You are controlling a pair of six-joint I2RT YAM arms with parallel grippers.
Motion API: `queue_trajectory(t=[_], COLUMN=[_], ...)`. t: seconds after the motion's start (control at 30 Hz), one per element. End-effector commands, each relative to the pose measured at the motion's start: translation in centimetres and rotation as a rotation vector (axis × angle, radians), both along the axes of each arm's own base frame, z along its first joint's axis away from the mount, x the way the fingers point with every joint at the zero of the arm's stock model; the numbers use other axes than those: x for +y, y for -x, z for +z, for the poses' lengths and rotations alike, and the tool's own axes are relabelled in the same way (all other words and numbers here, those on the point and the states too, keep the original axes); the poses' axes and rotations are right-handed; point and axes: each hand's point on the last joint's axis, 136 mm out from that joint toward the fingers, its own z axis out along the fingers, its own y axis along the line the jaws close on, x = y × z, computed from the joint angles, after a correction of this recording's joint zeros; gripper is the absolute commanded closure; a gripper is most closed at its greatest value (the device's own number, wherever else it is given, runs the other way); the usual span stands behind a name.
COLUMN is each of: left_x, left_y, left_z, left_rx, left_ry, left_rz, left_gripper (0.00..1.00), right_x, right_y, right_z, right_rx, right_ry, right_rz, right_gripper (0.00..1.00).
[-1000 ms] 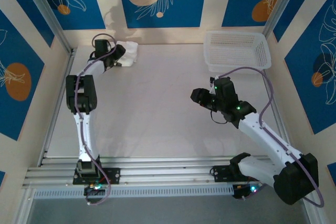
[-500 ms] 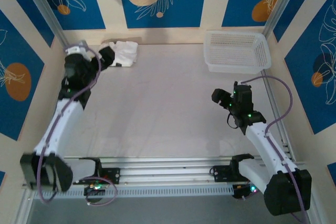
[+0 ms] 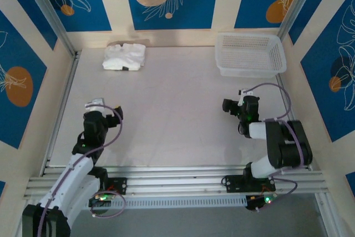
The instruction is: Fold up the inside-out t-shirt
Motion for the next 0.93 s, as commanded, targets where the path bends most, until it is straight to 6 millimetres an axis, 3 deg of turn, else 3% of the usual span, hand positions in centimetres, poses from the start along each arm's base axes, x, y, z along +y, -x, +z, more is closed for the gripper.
queue_trajectory(t=[0.0, 0.1, 0.17, 0.23, 0.3, 0.33, 0.57, 0.9], left_x=[1.0, -0.3, 0.5, 1.1, 0.3, -0.6, -0.3, -1.5], left_y=[-1.9, -4.4, -6.3, -8.3, -9.9, -10.2, -9.9, -10.2], left_z=[1.8, 0.4, -0.8, -2.7, -5.5, -5.5, -5.6, -5.8], left_rx=[-0.108, -0.108, -0.098, -0.072, -0.007, -0.036, -0.024, -0.005], left_ry=[-0.142, -0.192, -0.198, -0.176, -0.151, -0.154, -0.141, -0.145], left_rz=[0.032, -0.045, -0.006, 0.002, -0.075, -0.127, -0.118, -0.189], left_gripper=[0.02, 0.03, 0.02, 0.02, 0.03, 0.02, 0.01, 0.01], right_x=[0.2, -0.1, 0.3, 0.2, 0.1, 0.1, 0.1, -0.3], right_y=[-1.8, -1.9, -2.1, -2.1, -2.1, -2.1, -2.1, -2.0], right_z=[4.6, 4.4, 4.3, 4.3, 4.2, 4.2, 4.2, 4.4], right_rx=[-0.229, -0.192, -0.201, -0.198, -0.191, -0.192, -0.190, -0.193], right_ry=[-0.027, -0.014, 0.039, 0.043, 0.037, 0.038, 0.037, 0.052], right_rz=[0.067, 0.036, 0.025, 0.020, 0.018, 0.020, 0.020, -0.022], right_gripper=[0.00, 0.01, 0.01, 0.01, 0.01, 0.01, 0.01, 0.01])
